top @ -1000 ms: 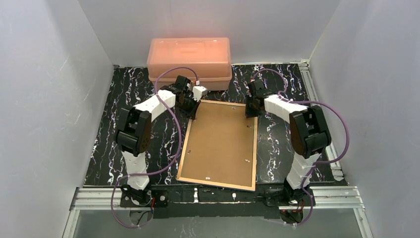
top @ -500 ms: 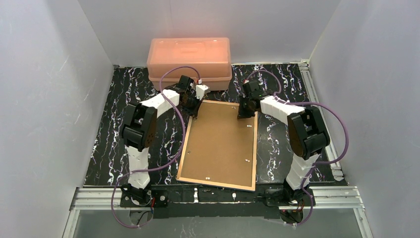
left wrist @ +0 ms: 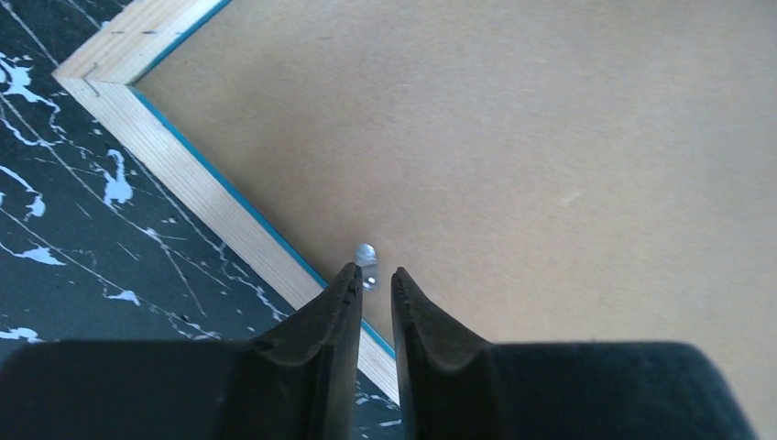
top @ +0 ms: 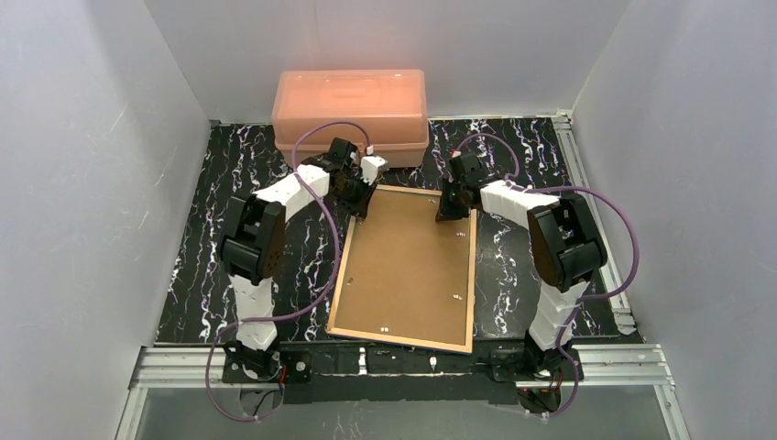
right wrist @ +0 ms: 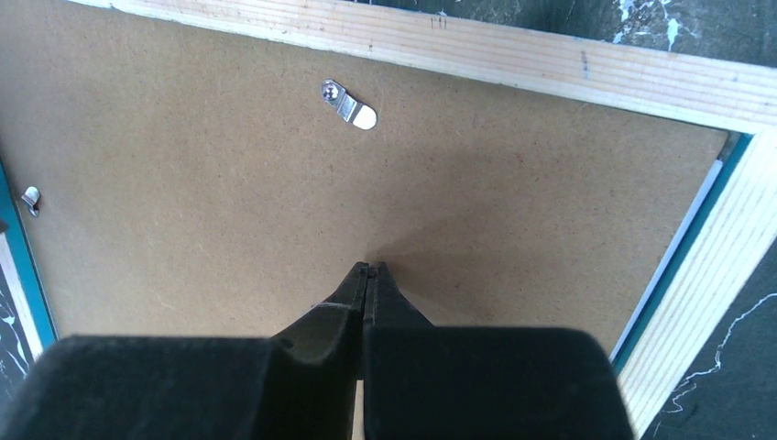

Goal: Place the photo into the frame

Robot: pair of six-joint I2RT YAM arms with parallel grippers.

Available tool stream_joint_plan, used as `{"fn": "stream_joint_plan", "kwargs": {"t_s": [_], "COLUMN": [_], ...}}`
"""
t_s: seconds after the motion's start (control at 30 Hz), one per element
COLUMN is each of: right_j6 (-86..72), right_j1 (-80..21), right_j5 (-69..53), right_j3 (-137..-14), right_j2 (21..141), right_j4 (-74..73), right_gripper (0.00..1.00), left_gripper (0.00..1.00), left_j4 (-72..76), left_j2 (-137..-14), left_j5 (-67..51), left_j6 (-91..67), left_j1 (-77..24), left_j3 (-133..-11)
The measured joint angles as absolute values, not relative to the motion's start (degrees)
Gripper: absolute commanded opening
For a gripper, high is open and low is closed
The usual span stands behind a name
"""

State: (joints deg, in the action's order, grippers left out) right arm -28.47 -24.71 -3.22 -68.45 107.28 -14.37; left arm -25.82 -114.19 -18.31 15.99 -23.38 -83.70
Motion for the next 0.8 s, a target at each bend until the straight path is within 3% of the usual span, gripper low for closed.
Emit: {"fn": "stream_joint_plan", "kwargs": {"t_s": [0.2,0.57,0.8], "right_j6": [-28.60,-28.56,-29.41], "right_j1": [-24.60,-24.60,-24.47], "right_j5": [-3.95,-4.82,-6.39], "right_j3": [-67.64,-67.61,-67.44], "right_j2": [107.26,106.96,105.25], "right_j4": [-12.27,-11.90,-12.93], "right_gripper": [0.09,0.12,0.30], "left_gripper": [0.22,0.21,0.18], "left_j4": [-28.82,-30.72,-30.68], "left_j2": [-109.65,-101.19,-100.90], "left_j5": [-24.25,-33.52,-33.50], "left_j6": [16.01,18.26,19.53], "left_j1": [-23.92,-32.10,-32.88], "left_j3": [-82.78,-66.72,-65.30]}}
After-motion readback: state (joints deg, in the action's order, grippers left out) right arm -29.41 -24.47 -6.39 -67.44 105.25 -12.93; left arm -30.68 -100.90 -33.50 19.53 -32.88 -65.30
